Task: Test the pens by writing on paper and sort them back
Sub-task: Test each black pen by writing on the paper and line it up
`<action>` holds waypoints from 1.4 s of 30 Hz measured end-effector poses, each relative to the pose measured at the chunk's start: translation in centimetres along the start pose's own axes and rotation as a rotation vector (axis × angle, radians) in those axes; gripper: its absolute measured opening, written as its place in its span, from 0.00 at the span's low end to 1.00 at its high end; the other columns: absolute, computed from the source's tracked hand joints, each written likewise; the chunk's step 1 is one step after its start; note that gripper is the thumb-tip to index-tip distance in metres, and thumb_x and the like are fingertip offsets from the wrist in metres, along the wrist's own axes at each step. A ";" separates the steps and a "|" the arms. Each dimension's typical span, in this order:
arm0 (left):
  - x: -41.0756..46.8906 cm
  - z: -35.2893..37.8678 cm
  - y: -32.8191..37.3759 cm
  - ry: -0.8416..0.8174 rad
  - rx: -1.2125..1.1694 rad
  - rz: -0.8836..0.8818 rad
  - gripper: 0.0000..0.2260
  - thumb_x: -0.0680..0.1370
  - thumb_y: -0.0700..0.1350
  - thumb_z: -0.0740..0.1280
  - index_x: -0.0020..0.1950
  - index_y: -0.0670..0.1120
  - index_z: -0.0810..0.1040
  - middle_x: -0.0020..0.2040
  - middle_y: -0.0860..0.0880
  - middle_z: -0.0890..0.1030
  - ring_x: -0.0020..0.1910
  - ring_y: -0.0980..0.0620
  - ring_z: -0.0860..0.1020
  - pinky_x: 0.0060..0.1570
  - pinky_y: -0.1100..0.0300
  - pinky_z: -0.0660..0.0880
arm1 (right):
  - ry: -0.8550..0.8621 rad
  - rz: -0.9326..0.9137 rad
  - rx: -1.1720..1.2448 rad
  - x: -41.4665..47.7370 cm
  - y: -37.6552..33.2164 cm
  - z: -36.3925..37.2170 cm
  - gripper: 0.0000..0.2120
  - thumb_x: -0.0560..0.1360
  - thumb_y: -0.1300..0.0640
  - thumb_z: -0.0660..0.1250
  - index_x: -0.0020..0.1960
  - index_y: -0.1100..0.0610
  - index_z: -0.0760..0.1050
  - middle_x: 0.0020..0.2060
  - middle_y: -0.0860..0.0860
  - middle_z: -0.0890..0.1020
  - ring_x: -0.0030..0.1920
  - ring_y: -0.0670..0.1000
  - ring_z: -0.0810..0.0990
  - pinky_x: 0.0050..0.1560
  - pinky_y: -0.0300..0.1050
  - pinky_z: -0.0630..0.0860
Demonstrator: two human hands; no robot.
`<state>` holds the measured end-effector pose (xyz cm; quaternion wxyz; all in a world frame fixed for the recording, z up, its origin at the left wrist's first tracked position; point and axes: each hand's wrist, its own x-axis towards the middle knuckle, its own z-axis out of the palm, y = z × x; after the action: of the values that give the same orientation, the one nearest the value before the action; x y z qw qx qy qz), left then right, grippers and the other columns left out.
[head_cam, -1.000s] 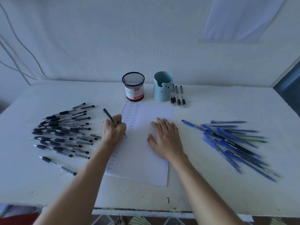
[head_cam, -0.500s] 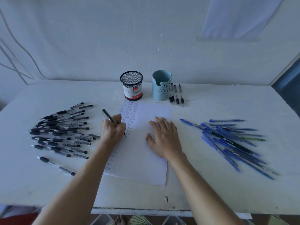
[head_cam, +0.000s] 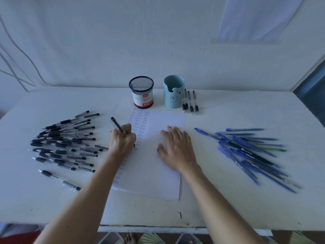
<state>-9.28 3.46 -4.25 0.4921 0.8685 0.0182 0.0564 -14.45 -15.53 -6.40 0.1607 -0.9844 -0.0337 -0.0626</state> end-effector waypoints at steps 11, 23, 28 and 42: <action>-0.2 0.2 0.4 -0.010 0.045 0.002 0.14 0.63 0.33 0.60 0.30 0.47 0.56 0.28 0.48 0.59 0.30 0.50 0.57 0.23 0.61 0.53 | -0.029 -0.002 0.005 -0.1 0.0 -0.3 0.35 0.72 0.40 0.42 0.72 0.53 0.67 0.76 0.54 0.65 0.77 0.57 0.59 0.76 0.59 0.52; 0.6 -0.3 -0.6 -0.019 -0.180 -0.032 0.07 0.64 0.37 0.62 0.32 0.48 0.68 0.26 0.51 0.64 0.28 0.49 0.64 0.29 0.57 0.63 | -0.023 0.007 0.000 -0.1 -0.1 -0.3 0.33 0.73 0.41 0.44 0.71 0.53 0.69 0.76 0.54 0.66 0.77 0.57 0.61 0.75 0.60 0.54; 1.4 -0.6 -0.7 0.016 -0.339 -0.059 0.08 0.74 0.64 0.63 0.47 0.61 0.72 0.28 0.48 0.65 0.26 0.49 0.65 0.28 0.53 0.66 | 0.005 0.008 -0.003 -0.2 -0.1 -0.3 0.30 0.74 0.42 0.48 0.68 0.54 0.72 0.73 0.55 0.71 0.74 0.58 0.66 0.73 0.61 0.59; 1.2 -0.1 1.0 -0.160 -0.013 -0.050 0.19 0.85 0.55 0.55 0.42 0.46 0.75 0.26 0.48 0.73 0.24 0.51 0.69 0.30 0.58 0.65 | -0.025 -0.006 -0.003 -0.2 0.0 -0.4 0.31 0.74 0.42 0.46 0.70 0.53 0.69 0.75 0.54 0.68 0.76 0.57 0.62 0.75 0.60 0.55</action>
<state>-8.12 3.09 -3.26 0.4989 0.8663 0.0003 -0.0255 -14.67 -15.68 -6.07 0.1584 -0.9853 -0.0385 -0.0509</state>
